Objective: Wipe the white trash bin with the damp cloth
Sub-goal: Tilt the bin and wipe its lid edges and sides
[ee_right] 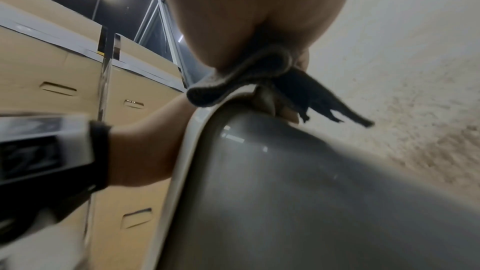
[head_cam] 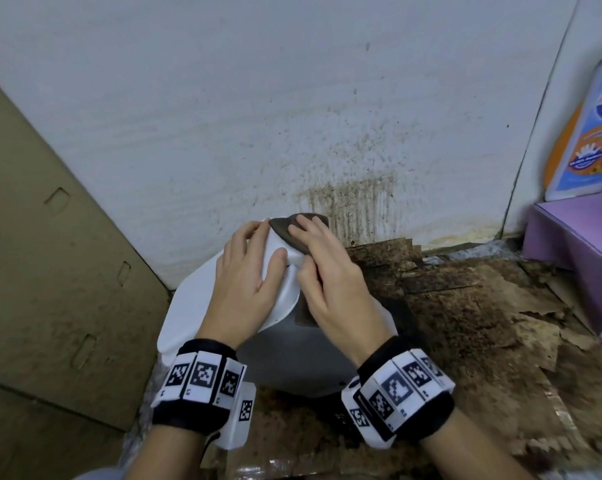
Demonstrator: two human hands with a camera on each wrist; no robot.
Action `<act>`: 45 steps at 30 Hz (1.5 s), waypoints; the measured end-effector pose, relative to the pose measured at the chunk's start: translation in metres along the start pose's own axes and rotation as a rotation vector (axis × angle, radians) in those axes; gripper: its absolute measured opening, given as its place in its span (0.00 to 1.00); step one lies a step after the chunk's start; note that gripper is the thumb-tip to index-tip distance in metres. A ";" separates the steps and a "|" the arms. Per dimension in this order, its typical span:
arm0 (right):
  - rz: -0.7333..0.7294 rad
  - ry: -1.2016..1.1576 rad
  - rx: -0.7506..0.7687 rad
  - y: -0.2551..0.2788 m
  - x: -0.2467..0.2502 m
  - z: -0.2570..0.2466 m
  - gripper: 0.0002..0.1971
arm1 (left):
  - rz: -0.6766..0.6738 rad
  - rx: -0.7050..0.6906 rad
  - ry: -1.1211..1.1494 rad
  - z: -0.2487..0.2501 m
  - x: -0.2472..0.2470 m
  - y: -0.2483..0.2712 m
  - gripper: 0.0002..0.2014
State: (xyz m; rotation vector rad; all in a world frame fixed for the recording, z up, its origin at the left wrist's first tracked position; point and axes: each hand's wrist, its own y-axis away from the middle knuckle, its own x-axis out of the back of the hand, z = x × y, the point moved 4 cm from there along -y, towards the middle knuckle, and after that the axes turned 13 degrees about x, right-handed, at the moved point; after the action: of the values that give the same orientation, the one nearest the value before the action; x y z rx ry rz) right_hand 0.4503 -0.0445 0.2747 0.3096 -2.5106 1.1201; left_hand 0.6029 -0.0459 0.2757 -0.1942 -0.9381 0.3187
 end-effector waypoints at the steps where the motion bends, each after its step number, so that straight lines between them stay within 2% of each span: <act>1: 0.027 0.002 0.015 0.004 -0.002 -0.002 0.22 | 0.003 0.003 0.005 -0.001 0.000 0.000 0.34; 4: 0.064 0.019 0.039 0.005 -0.006 -0.004 0.22 | -0.007 0.011 0.003 -0.001 0.000 0.000 0.33; 10: -0.063 -0.016 -0.072 -0.026 0.000 0.012 0.22 | 0.000 0.013 -0.029 0.001 -0.001 0.002 0.33; 15: 0.024 -0.005 -0.065 -0.015 0.001 0.012 0.22 | 0.013 0.010 -0.071 0.006 -0.004 0.001 0.34; 19: 0.128 0.018 0.028 0.010 -0.008 0.000 0.22 | 0.018 0.014 -0.057 0.003 -0.002 0.000 0.33; 24: 0.127 0.072 0.077 0.005 -0.009 0.001 0.22 | 0.013 0.017 -0.060 0.003 -0.002 0.001 0.32; 29: 0.057 -0.026 -0.046 -0.022 0.004 0.014 0.21 | 0.011 0.000 -0.071 0.010 -0.006 0.003 0.33; 32: 0.121 -0.136 -0.111 -0.027 0.011 0.017 0.22 | 0.014 -0.005 -0.074 0.015 -0.008 0.003 0.33; 35: 0.229 -0.278 -0.265 -0.016 0.012 0.029 0.22 | 0.023 0.001 -0.079 0.013 -0.007 0.001 0.33; 37: 0.248 -0.321 -0.340 -0.003 0.007 0.038 0.23 | 0.024 0.012 -0.068 0.009 -0.005 0.001 0.33; 45: 0.152 -0.258 -0.320 0.040 -0.033 0.057 0.23 | 0.031 0.035 -0.041 0.001 0.001 0.001 0.34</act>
State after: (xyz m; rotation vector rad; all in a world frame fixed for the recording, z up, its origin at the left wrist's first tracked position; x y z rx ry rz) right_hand 0.4525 -0.0593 0.1985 0.1859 -2.9305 0.7493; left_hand 0.6022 -0.0444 0.2766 -0.1707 -0.9701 0.3681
